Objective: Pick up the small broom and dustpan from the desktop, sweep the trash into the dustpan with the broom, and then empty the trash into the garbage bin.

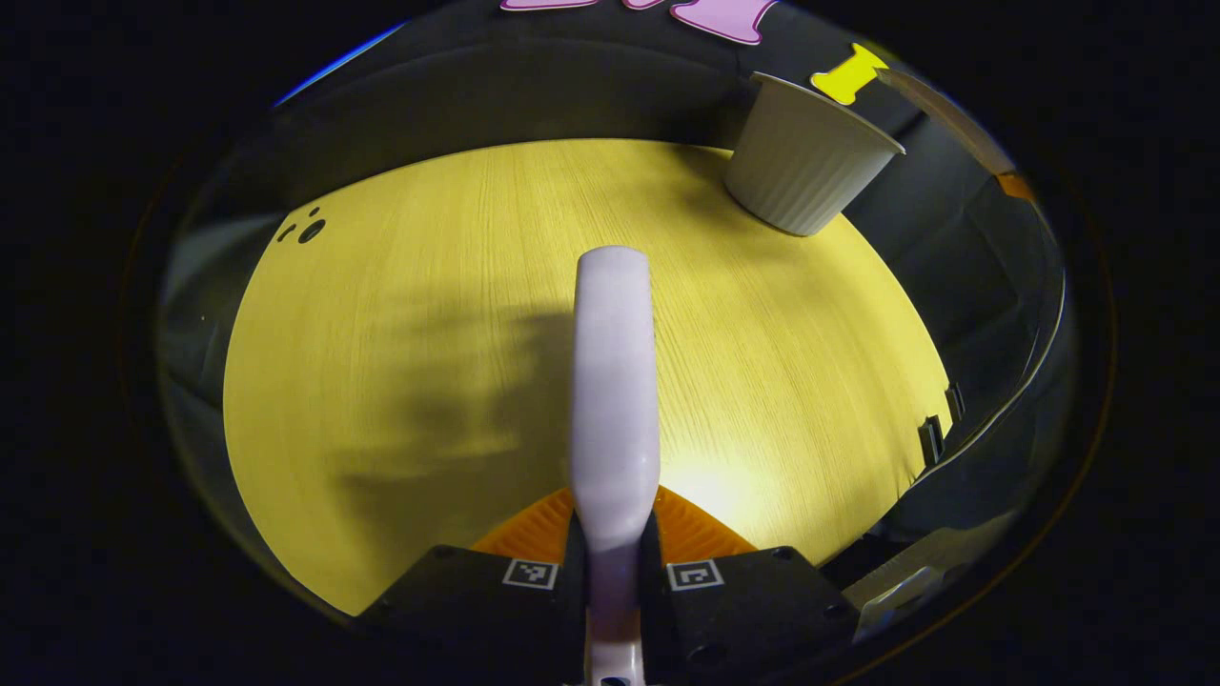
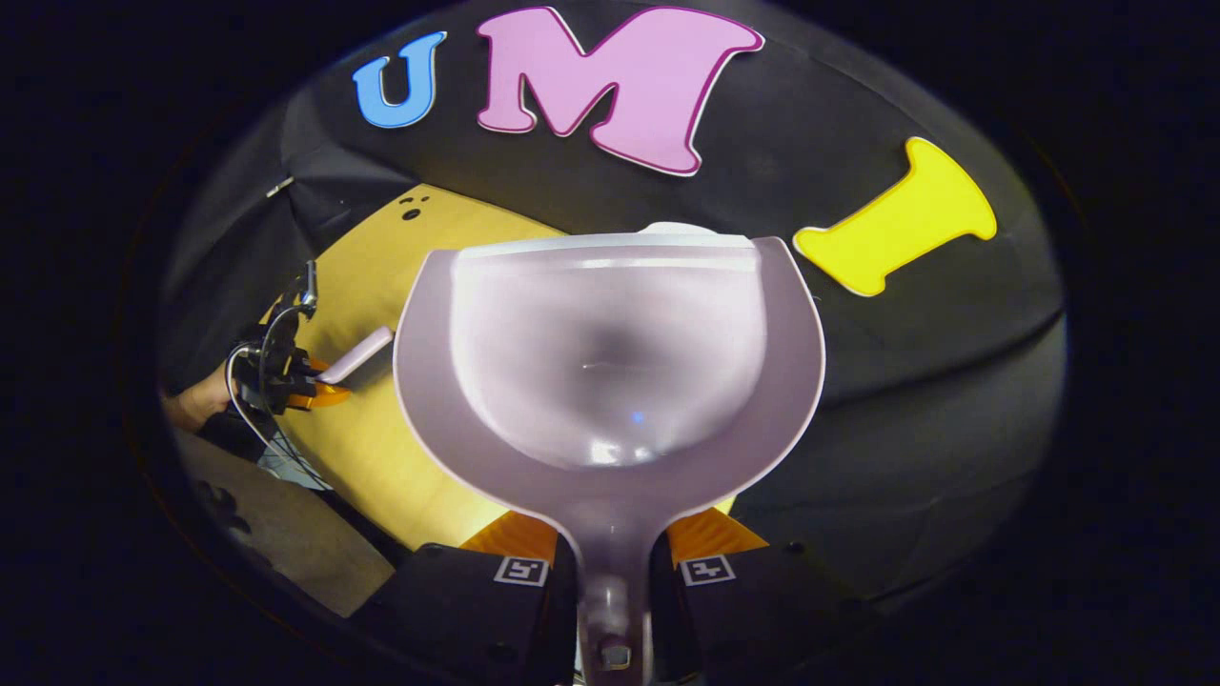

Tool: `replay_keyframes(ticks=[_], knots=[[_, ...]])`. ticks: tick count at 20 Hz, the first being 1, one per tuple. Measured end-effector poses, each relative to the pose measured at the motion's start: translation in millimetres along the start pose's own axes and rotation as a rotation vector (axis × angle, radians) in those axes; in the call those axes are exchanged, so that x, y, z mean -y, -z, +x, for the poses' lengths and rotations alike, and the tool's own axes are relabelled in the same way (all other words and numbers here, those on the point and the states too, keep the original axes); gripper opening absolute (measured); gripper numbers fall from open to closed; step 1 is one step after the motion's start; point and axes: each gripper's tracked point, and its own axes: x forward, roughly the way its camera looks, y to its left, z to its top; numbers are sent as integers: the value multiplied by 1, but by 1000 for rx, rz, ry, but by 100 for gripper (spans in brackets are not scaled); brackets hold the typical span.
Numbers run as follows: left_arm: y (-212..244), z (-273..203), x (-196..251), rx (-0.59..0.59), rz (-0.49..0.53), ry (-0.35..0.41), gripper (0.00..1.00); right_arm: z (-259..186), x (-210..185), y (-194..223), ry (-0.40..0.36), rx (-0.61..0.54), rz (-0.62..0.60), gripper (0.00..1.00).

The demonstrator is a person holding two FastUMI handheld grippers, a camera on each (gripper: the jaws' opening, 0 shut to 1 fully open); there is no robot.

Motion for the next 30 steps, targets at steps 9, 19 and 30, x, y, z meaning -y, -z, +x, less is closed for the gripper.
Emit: replay_keyframes(ticks=[9,19,30], knots=[[0,0,3,8,-7,-40,27,50,-94,86,-103,-66,52,35],[-1,12,-2,-31,61,-130,27,136,-166,159,-154,-181,143,31],[0,24,-1,-71,69,-158,28,187,-188,178,-130,-235,164,36]])
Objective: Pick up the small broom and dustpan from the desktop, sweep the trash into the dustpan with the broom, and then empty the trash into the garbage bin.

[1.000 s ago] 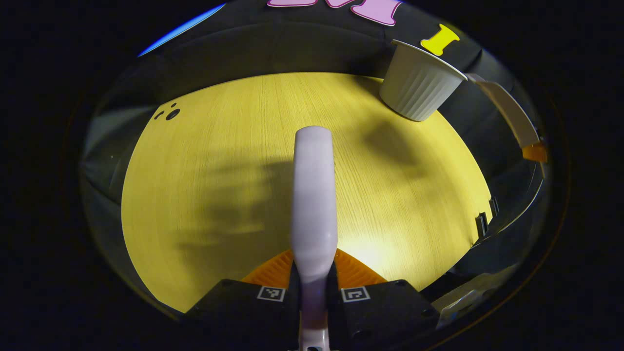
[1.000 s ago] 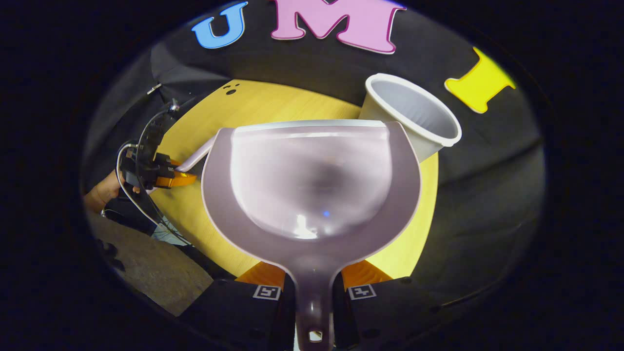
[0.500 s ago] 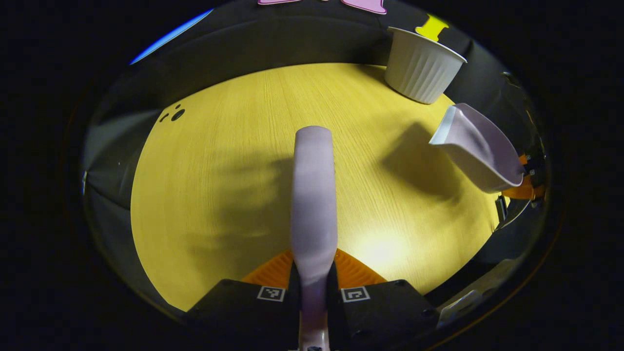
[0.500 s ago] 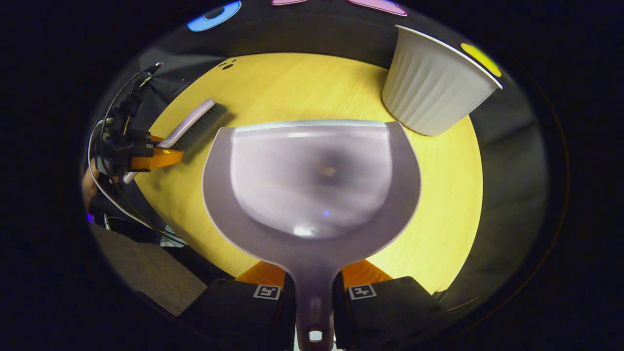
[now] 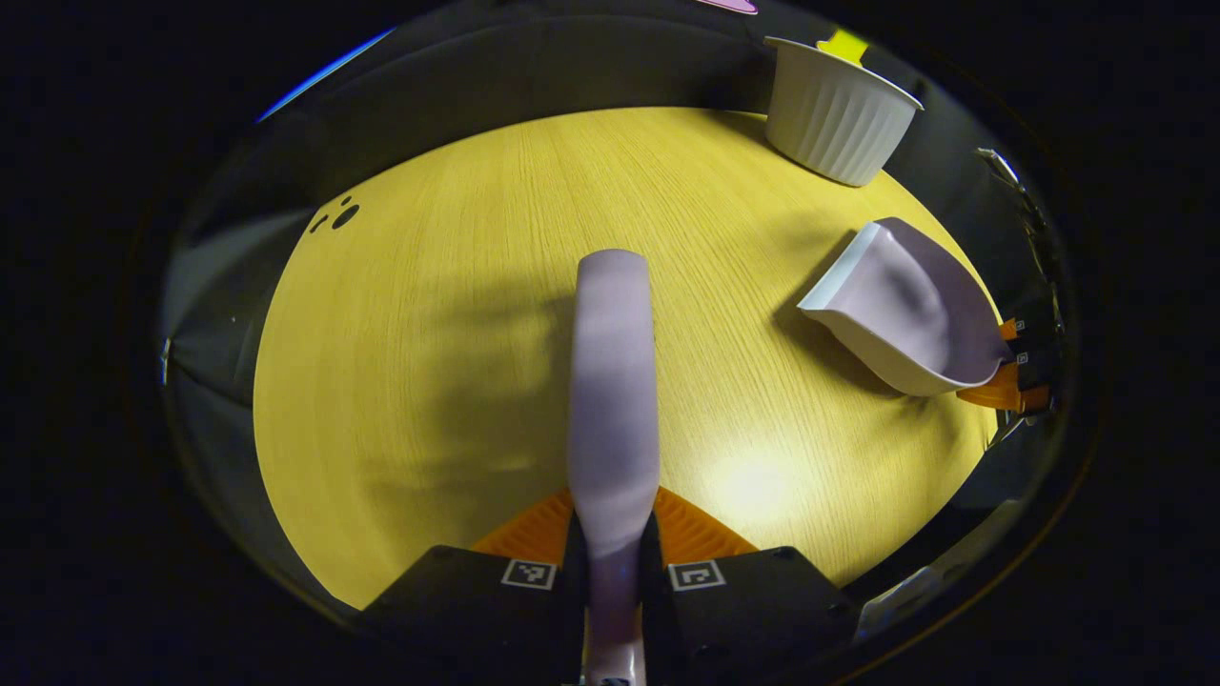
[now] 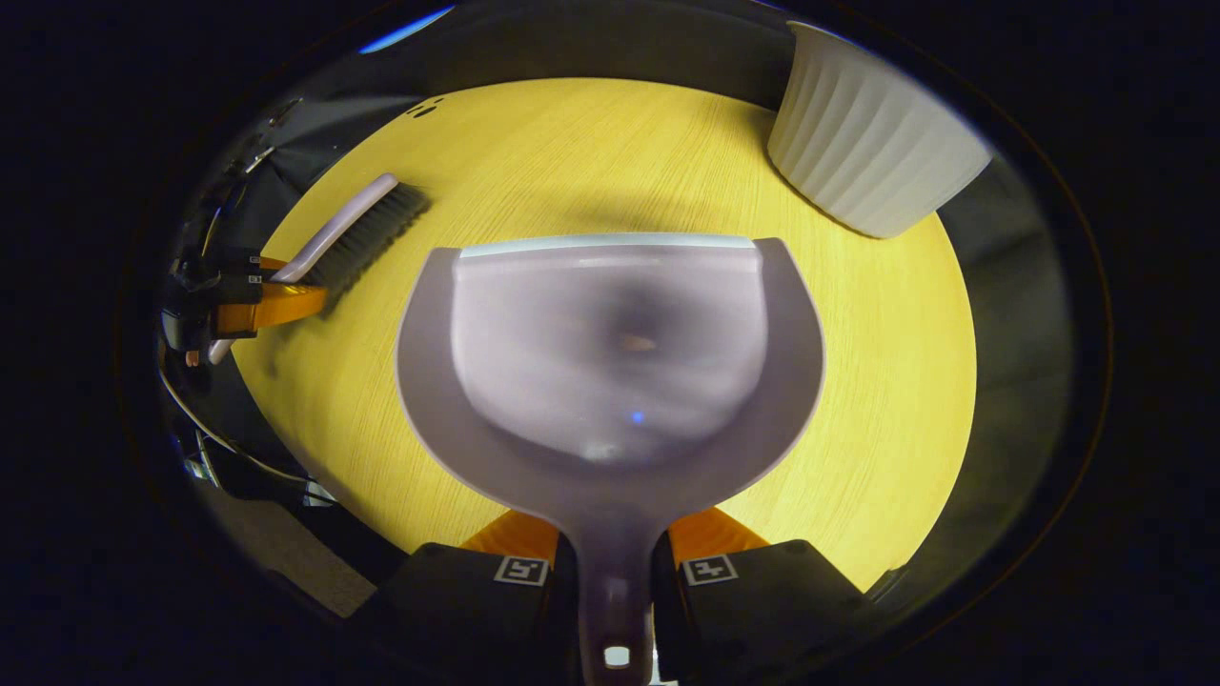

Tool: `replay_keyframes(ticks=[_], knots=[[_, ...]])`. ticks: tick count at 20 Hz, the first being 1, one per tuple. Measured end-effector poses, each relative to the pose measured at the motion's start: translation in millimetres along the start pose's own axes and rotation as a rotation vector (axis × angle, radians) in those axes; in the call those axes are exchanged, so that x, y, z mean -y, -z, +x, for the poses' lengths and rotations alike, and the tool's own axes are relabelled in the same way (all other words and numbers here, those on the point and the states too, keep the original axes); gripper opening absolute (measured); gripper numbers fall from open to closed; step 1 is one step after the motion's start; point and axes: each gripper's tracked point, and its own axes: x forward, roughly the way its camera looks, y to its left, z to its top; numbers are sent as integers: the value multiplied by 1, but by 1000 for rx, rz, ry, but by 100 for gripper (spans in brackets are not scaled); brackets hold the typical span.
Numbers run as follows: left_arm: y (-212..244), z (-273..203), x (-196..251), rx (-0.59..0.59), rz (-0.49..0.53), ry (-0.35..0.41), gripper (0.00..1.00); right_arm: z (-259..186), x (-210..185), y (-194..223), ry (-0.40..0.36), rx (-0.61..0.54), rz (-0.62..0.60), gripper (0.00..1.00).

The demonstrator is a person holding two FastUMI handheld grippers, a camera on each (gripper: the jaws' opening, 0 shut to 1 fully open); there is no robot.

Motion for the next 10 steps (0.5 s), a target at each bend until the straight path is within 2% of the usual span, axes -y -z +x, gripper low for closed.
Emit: replay_keyframes(ticks=[4,6,7,9,10], knots=[[0,-5,-3,10,-5,-13,34,7,-5,-5,-1,3,-6,37],[-1,-10,-2,19,11,-28,33,-2,-7,0,-18,5,7,43],[2,-14,-1,25,21,-35,33,-10,-6,3,-27,15,9,39],[1,-21,0,33,37,-33,30,-20,-4,1,-31,27,8,40],[1,-25,1,38,41,-31,33,-26,-4,0,-34,36,6,44]])
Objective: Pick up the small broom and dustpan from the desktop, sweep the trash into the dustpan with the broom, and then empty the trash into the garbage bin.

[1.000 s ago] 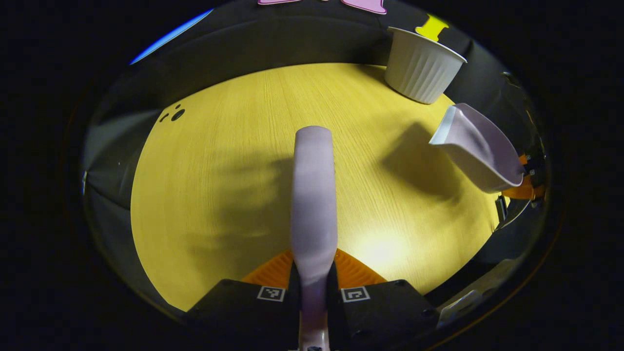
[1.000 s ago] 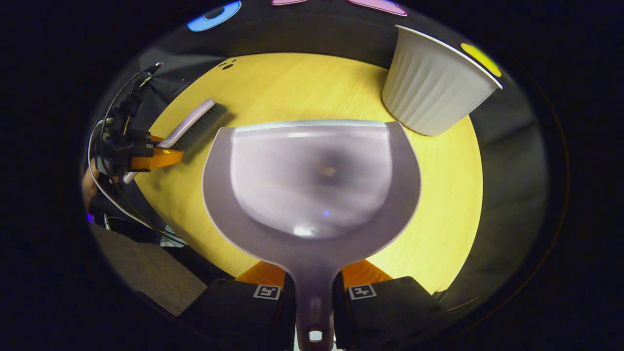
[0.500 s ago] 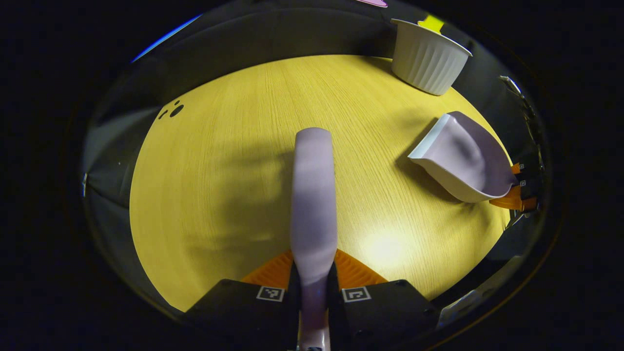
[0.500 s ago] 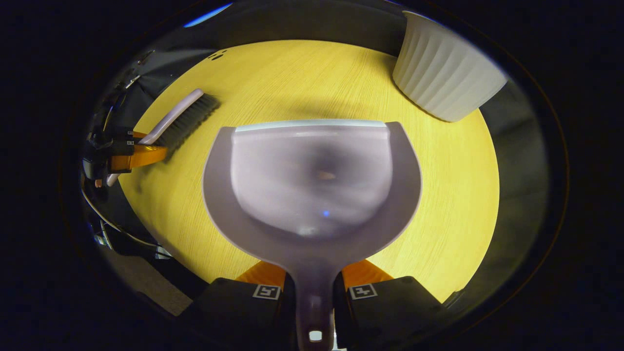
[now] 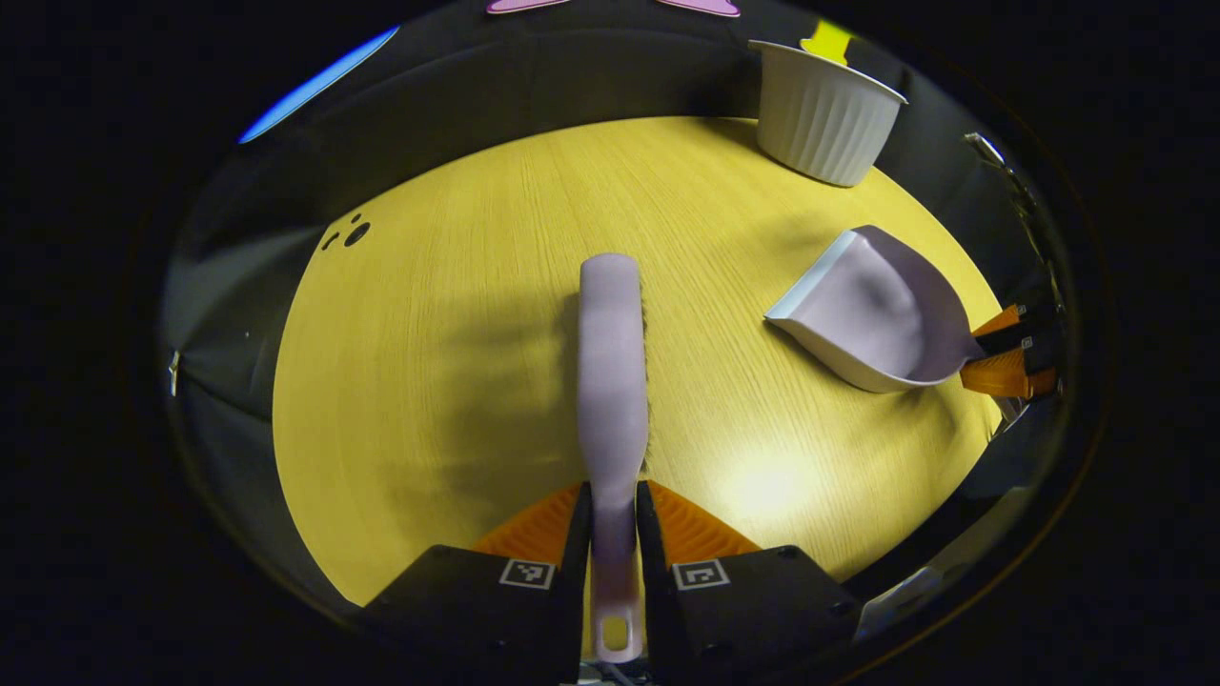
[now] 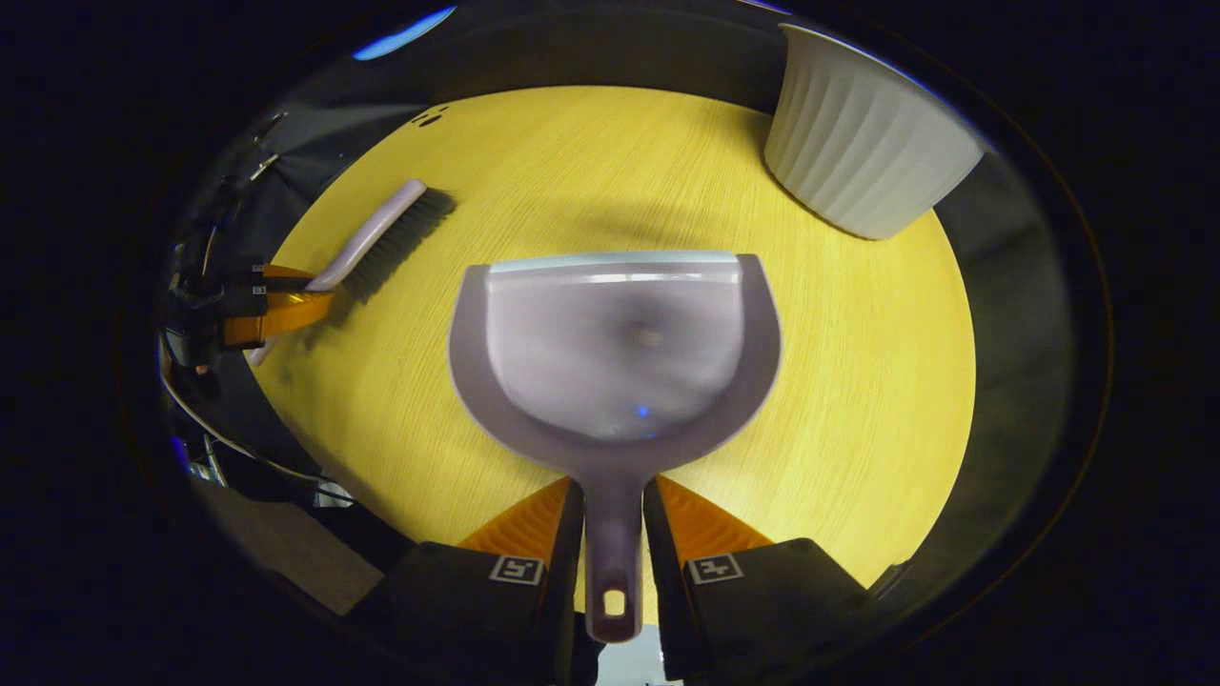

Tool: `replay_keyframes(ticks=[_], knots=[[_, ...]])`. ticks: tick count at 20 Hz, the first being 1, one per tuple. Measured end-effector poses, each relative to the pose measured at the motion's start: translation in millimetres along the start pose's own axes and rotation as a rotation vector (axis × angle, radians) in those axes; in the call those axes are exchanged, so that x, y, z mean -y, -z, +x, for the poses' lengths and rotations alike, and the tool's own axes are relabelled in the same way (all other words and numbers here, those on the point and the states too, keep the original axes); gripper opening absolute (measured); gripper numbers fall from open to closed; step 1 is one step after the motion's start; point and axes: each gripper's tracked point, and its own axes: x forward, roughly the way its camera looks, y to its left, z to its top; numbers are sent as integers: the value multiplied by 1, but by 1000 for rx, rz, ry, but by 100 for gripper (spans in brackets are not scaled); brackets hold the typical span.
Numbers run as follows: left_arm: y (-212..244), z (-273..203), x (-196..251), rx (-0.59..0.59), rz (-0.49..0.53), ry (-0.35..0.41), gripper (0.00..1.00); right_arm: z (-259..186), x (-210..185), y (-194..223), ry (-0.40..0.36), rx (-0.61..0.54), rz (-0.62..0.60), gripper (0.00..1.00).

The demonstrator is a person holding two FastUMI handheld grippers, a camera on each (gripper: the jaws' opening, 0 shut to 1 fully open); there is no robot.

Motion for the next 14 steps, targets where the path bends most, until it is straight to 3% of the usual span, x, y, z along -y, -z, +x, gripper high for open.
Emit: replay_keyframes(ticks=[1,2,3,4,6,8,9,13,14], knots=[[1,-5,-1,4,-3,1,30,-6,-1,-2,-6,15,3,36],[0,-9,-1,8,-11,3,31,-14,-2,-4,-10,34,7,40],[0,-14,1,14,-20,5,31,-22,-3,-7,-13,55,10,34],[-1,-20,2,24,-25,4,31,-30,-3,-10,-13,78,11,39],[-7,-34,2,56,-28,-8,31,-44,-6,-21,-17,138,8,39],[-24,-52,4,123,-31,-10,31,-58,-7,-35,-12,208,-6,39],[-33,-62,5,165,-32,-11,31,-65,-7,-41,-5,245,-14,44],[-81,-106,22,352,-39,40,31,-96,-10,-77,8,398,-37,34],[-95,-118,25,401,-49,56,28,-104,-10,-87,14,438,-43,39]])
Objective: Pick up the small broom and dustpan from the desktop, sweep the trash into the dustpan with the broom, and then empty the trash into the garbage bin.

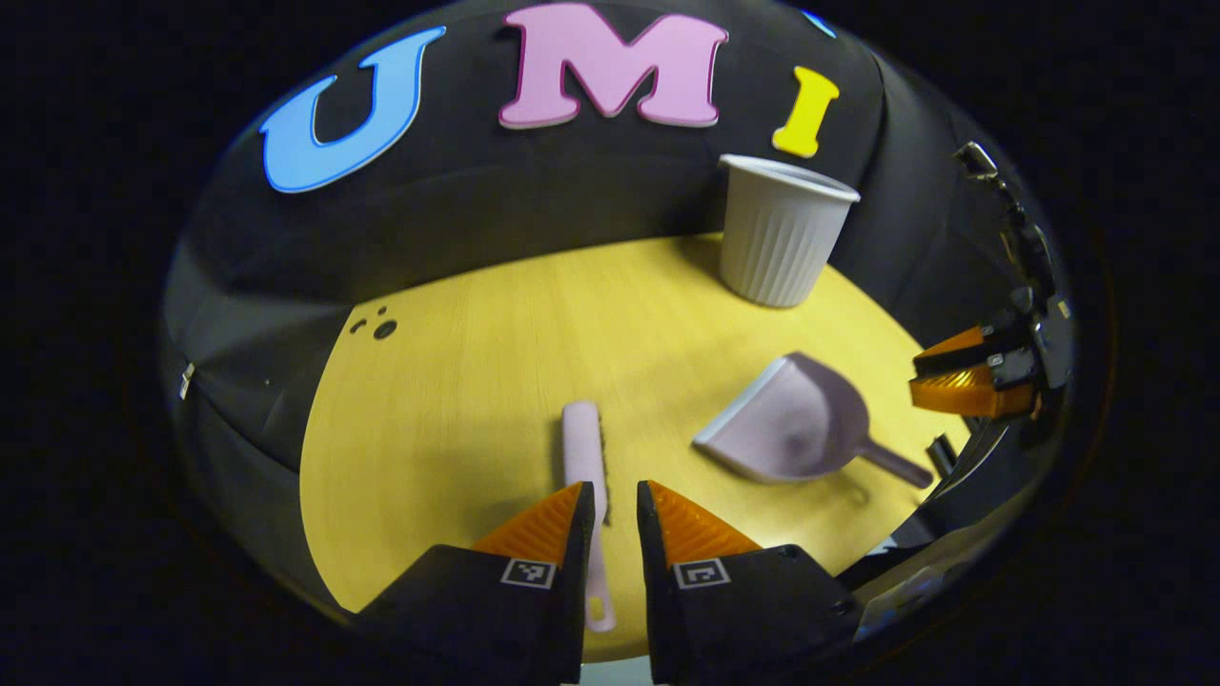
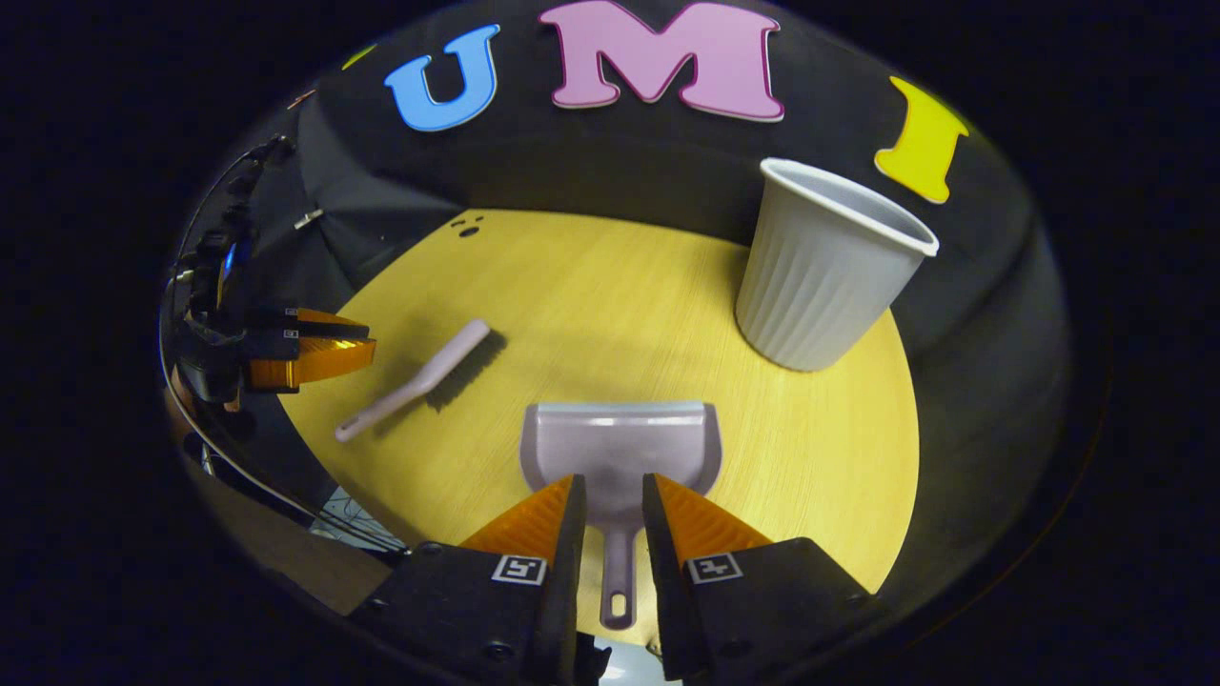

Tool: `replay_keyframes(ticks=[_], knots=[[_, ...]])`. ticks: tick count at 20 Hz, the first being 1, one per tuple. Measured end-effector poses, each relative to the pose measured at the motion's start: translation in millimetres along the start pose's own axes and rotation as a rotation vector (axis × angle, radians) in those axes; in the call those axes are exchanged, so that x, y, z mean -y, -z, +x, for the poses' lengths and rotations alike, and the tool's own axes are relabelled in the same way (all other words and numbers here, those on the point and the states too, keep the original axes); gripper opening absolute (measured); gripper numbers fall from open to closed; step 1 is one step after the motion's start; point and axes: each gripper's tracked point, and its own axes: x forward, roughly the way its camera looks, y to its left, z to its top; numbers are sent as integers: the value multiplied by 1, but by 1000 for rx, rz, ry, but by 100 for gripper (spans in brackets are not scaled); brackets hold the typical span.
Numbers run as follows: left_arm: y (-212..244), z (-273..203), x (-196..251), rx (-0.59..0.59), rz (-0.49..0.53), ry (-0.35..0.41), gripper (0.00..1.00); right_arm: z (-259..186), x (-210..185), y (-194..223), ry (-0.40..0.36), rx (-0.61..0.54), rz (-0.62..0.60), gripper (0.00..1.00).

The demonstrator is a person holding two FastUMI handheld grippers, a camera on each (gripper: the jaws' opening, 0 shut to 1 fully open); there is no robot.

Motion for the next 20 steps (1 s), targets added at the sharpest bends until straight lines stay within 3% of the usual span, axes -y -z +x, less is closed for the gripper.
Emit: replay_keyframes(ticks=[1,2,8,11,15,20], knots=[[-19,-5,5,51,-12,12,31,-3,2,-11,8,43,-8,43],[-36,-10,8,97,-18,15,31,-6,1,-20,10,78,-13,38],[-105,-46,11,332,16,23,28,-38,-9,-77,9,266,-71,38],[-129,-65,17,418,-35,47,31,-56,-18,-103,-1,357,-72,38],[-148,-88,6,496,-75,39,31,-66,-19,-125,4,434,-101,36],[-157,-104,-9,523,-59,-25,28,-70,-21,-138,-33,485,-75,36]])
